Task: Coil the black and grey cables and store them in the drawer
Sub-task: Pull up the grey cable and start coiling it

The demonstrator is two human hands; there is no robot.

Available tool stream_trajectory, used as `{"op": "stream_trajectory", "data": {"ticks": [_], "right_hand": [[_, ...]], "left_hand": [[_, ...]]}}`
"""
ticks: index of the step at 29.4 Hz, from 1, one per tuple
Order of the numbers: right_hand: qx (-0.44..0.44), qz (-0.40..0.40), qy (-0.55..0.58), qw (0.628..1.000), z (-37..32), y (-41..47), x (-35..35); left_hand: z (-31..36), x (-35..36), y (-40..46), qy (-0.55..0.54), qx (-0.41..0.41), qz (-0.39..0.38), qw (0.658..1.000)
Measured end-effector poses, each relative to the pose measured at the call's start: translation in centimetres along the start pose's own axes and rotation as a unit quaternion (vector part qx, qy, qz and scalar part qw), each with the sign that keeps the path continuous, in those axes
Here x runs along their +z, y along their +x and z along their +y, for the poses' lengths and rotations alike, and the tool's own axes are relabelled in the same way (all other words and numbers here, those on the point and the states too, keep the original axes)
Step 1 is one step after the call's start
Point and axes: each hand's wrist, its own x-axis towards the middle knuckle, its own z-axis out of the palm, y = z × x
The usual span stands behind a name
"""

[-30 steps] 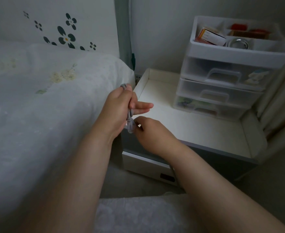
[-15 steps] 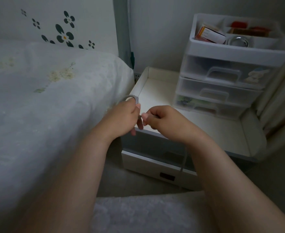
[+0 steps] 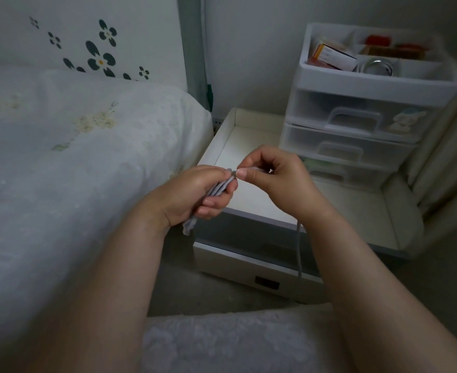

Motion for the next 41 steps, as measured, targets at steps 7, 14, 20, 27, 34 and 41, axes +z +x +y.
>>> {"op": "stream_trajectory", "data": {"ticks": [7, 14, 20, 27, 34, 41], "right_hand": [[-0.052, 0.02, 0.051, 0.997, 1.1, 0.5, 0.8], [-0.007, -0.013, -0.073, 0.997, 1.6, 0.7, 2.4], [0.05, -0.109, -0.172, 0.978, 0.5, 0.2, 4.4], [0.102, -0.207, -0.144, 0.962, -0.3, -0.5, 4.8], [0.065, -0.195, -0.191, 0.96, -0.4, -0.2, 5.1], [0.08, -0.179, -0.101, 0.975, 0.1, 0.3, 3.5]], "left_hand": [[-0.2, 0.3, 0.2, -0.145, 0.082, -0.047, 0.985], [0.4, 0.7, -0.2, -0.29, 0.164, 0.004, 0.943], [0.7, 0.8, 0.0, -0.319, 0.207, 0.081, 0.921], [0.8, -0.3, -0.1, -0.147, 0.203, 0.224, 0.942], [0.5, 0.8, 1.0, 0.162, 0.104, 0.322, 0.927], [-0.8, 0.1, 1.4, 0.476, 0.035, 0.316, 0.82]]}}
